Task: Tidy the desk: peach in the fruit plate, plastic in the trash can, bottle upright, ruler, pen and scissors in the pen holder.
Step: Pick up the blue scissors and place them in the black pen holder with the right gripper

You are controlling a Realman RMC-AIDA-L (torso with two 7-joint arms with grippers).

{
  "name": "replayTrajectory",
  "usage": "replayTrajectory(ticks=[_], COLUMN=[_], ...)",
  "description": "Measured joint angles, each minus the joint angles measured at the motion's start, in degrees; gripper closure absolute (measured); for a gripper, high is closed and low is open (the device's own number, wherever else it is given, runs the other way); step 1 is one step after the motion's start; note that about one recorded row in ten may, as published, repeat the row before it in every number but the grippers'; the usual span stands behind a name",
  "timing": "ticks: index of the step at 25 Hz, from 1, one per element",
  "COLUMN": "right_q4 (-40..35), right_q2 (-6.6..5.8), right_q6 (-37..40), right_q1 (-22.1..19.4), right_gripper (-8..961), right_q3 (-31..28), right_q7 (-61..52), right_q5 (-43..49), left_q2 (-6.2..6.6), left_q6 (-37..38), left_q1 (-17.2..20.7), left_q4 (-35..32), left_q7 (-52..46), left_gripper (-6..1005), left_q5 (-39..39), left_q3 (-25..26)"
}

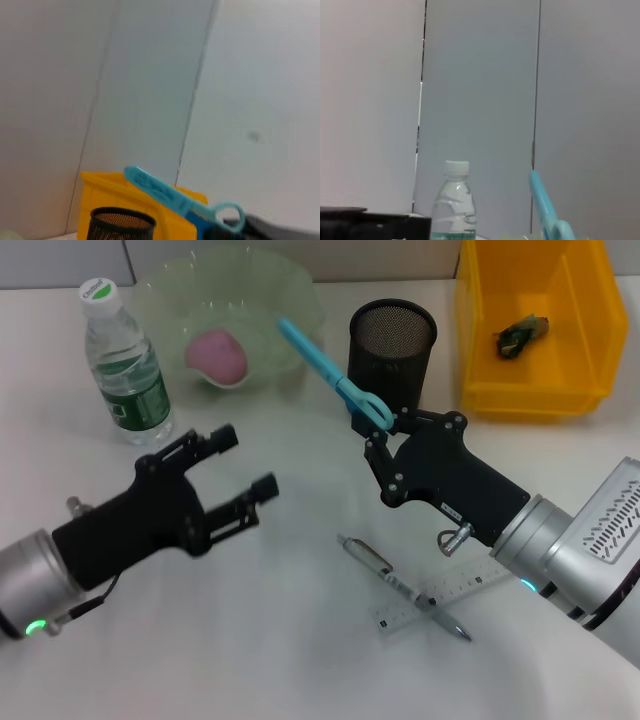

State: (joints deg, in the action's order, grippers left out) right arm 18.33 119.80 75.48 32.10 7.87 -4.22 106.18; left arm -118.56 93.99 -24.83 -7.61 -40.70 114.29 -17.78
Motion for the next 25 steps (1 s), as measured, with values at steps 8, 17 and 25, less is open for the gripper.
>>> replayTrajectory(ticks=[8, 17, 25], right_q4=[-0.1, -0.1, 0.0], right_q2=[-0.01, -0.01, -0.01], right_q6=[0.1, 0.1, 0.1], right_q1=[-0.2, -0.3, -0.2], right_gripper=[865, 864, 863], right_q3=[-0.1, -0.2, -0.3], right_q7=[0.0, -0.1, -0.1], right_q5=[0.1, 0.1, 0.1], left_q2=[0.00, 0.35, 0.31], left_q6=[-0.6, 0.1, 0.7], left_q1=[4.5, 5.3, 4.9], left_q4=[-1.2, -2.9, -3.6], left_q7=[16.9, 11.1, 8.3], left_gripper=[215, 216, 216], left_q5=[-0.2, 0.0, -0.4], left_q3=[-2.4, -2.5, -2.3])
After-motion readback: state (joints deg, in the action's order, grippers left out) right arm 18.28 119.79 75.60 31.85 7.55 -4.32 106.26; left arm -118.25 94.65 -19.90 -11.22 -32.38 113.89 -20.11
